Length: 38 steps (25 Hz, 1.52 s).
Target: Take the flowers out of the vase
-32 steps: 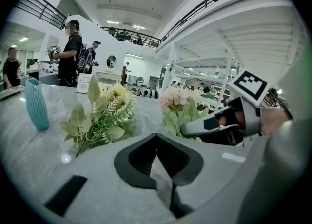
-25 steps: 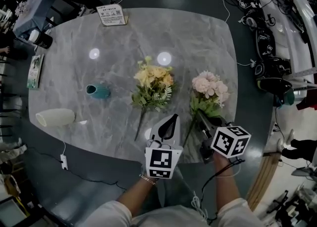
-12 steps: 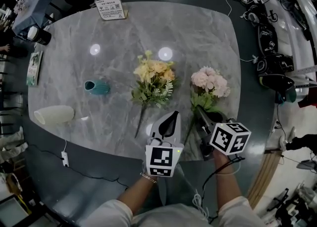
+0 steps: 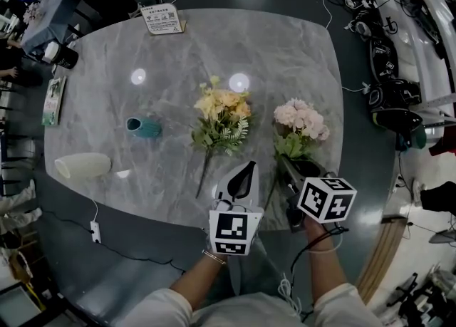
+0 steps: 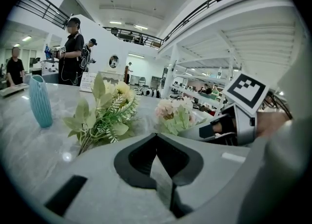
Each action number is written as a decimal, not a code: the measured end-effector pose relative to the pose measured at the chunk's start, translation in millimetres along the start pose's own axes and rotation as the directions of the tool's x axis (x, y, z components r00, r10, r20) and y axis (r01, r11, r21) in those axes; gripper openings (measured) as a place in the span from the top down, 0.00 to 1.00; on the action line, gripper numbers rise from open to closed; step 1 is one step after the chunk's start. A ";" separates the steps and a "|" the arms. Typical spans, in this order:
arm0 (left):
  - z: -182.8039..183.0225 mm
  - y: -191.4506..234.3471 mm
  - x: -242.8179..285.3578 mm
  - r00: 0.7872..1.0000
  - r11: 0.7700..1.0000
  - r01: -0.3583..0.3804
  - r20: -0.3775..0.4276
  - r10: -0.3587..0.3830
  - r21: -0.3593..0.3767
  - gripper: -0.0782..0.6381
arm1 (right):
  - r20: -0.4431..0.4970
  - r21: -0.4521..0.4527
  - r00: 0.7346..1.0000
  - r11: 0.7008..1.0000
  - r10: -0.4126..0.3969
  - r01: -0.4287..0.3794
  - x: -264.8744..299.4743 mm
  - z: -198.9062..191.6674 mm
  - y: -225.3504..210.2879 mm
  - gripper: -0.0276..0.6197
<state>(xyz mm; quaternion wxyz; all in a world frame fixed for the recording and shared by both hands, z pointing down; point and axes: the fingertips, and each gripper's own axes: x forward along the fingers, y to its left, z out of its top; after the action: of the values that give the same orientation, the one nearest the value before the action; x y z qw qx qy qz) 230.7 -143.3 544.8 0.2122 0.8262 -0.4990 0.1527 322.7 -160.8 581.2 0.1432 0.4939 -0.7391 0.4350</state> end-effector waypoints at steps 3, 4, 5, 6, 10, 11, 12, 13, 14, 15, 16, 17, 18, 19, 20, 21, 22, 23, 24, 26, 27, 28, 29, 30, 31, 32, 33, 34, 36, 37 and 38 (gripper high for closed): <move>1.7 -1.5 -3.6 1.000 1.000 -0.003 0.005 0.003 0.003 0.88 | 0.006 0.009 1.000 1.000 -0.006 0.006 -4.4 -0.1 -0.5 0.70; 2.1 -2.1 -4.8 1.000 1.000 -0.004 0.006 0.004 0.003 0.88 | 0.008 0.010 1.000 1.000 -0.008 0.008 -6.0 -0.3 -0.8 0.69; 2.5 -2.6 -6.0 1.000 1.000 -0.004 0.006 0.004 0.003 0.88 | 0.010 0.012 1.000 1.000 -0.010 0.010 -7.8 -0.3 -1.1 0.68; 3.0 -3.0 -7.3 1.000 1.000 -0.004 0.007 0.004 0.004 0.88 | 0.011 0.013 1.000 1.000 -0.012 0.012 -9.6 -0.3 -1.1 0.67; 4.1 -4.3 -13.8 1.000 1.000 -0.003 0.008 0.003 0.013 0.88 | 0.023 0.022 1.000 1.000 -0.018 0.018 -18.3 -0.4 -1.5 0.66; 4.0 -4.3 -15.8 1.000 1.000 -0.003 0.008 0.003 0.018 0.88 | 0.027 0.022 0.999 1.000 -0.021 0.020 -20.9 -0.4 -1.8 0.66; 4.1 -4.0 -18.0 1.000 1.000 -0.005 0.008 0.005 0.021 0.88 | 0.030 0.020 0.999 1.000 -0.024 0.024 -23.6 -0.3 -2.0 0.66; 4.6 -3.4 -20.4 1.000 1.000 -0.007 0.010 0.007 0.022 0.88 | 0.033 0.018 0.999 0.999 -0.029 0.029 -26.7 0.1 -2.1 0.66; 5.6 -2.6 -23.1 1.000 1.000 -0.010 0.012 0.009 0.022 0.88 | 0.038 0.017 0.999 0.999 -0.035 0.034 -29.9 1.0 -2.1 0.66; 7.0 -1.8 -25.8 1.000 1.000 -0.012 0.015 0.012 0.022 0.88 | 0.045 0.016 0.998 0.999 -0.040 0.040 -33.2 2.3 -2.0 0.66; 8.6 -1.1 -28.7 1.000 1.000 -0.014 0.018 0.014 0.024 0.88 | 0.051 0.015 0.998 0.999 -0.046 0.045 -36.6 3.9 -1.8 0.66; 10.2 -0.5 -31.8 1.000 1.000 -0.016 0.021 0.016 0.026 0.88 | 0.059 0.014 0.997 0.999 -0.051 0.050 -40.2 5.5 -1.4 0.66; 11.9 -0.1 -35.2 1.000 0.999 -0.019 0.024 0.018 0.028 0.88 | 0.066 0.013 0.996 0.998 -0.056 0.055 -44.0 7.3 -0.7 0.66; 13.9 0.3 -38.7 0.999 0.999 -0.021 0.028 0.020 0.030 0.88 | 0.074 0.012 0.995 0.998 -0.060 0.059 -47.9 9.2 0.6 0.66; 16.2 0.7 -42.2 0.999 0.999 -0.024 0.031 0.023 0.032 0.88 | 0.082 0.010 0.995 0.998 -0.063 0.063 -51.7 11.2 2.4 0.66; 18.9 1.1 -45.6 0.999 0.999 -0.026 0.036 0.025 0.033 0.88 | 0.089 0.007 0.994 0.998 -0.067 0.066 -55.3 13.2 4.5 0.66; 21.8 1.6 -48.8 0.999 0.999 -0.029 0.041 0.028 0.035 0.88 | 0.097 0.004 0.993 0.998 -0.070 0.070 -58.5 15.1 6.8 0.66; 24.7 2.0 -51.9 0.998 0.999 -0.032 0.047 0.030 0.036 0.88 | 0.105 -0.001 0.992 0.997 -0.073 0.073 -61.5 16.8 9.4 0.66; 27.3 2.3 -55.2 0.998 0.999 -0.034 0.053 0.032 0.038 0.88 | 0.114 -0.005 0.991 0.997 -0.075 0.076 -64.5 18.3 12.3 0.66; 32.7 1.9 -62.4 0.997 0.998 -0.039 0.064 0.037 0.044 0.88 | 0.142 -0.012 0.987 0.996 -0.081 0.084 -71.6 21.3 18.2 0.66; 36.0 1.8 -66.1 0.997 0.998 -0.042 0.069 0.039 0.048 0.88 | 0.156 -0.015 0.984 0.996 -0.084 0.088 -75.4 23.1 21.0 0.66; 39.9 2.0 -69.6 0.996 0.998 -0.045 0.076 0.040 0.054 0.88 | 0.168 -0.019 0.982 0.996 -0.087 0.091 -79.0 25.2 23.9 0.67; 44.1 2.7 -73.1 0.996 0.997 -0.047 0.083 0.042 0.059 0.88 | 0.179 -0.023 0.980 0.995 -0.088 0.093 -82.3 27.4 27.4 0.67; 48.2 3.5 -76.8 0.995 0.997 -0.048 0.091 0.043 0.062 0.88 | 0.189 -0.025 0.978 0.995 -0.088 0.094 -85.6 29.2 31.4 0.67; 51.9 4.4 -81.1 0.994 0.997 -0.050 0.098 0.044 0.065 0.88 | 0.199 -0.027 0.976 0.995 -0.087 0.095 -89.2 30.3 35.8 0.68; 55.3 5.1 -85.7 0.994 0.996 -0.052 0.104 0.045 0.066 0.88 | 0.208 -0.029 0.974 0.995 -0.087 0.096 -93.1 30.9 40.0 0.70; 58.7 5.6 -90.3 0.993 0.996 -0.055 0.111 0.047 0.067 0.88 | 0.217 -0.032 0.972 0.995 -0.088 0.097 -97.1 31.2 44.0 0.72; 62.2 5.7 -94.9 0.992 0.996 -0.057 0.118 0.049 0.068 0.88 | 0.225 -0.035 0.970 0.994 -0.089 0.100 -101.2 31.4 47.7 0.74; 68.7 4.4 -103.8 0.990 0.996 -0.061 0.132 0.051 0.069 0.88 | 0.242 -0.039 0.966 0.994 -0.093 0.106 -109.9 30.8 53.9 0.77; 71.7 3.1 -108.3 0.989 0.996 -0.062 0.139 0.052 0.070 0.88 | 0.251 -0.040 0.963 0.993 -0.096 0.110 -114.9 30.4 56.7 0.79; 74.6 1.8 -113.0 0.988 0.995 -0.063 0.146 0.052 0.075 0.88 | 0.262 -0.043 0.960 0.992 -0.100 0.115 -120.0 30.2 59.6 0.82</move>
<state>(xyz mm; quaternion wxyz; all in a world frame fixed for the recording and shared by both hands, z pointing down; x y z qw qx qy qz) 180.7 -95.7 428.3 0.1385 0.8281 -0.5301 0.1186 334.9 -103.8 456.8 0.0827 0.5818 -0.7358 0.3367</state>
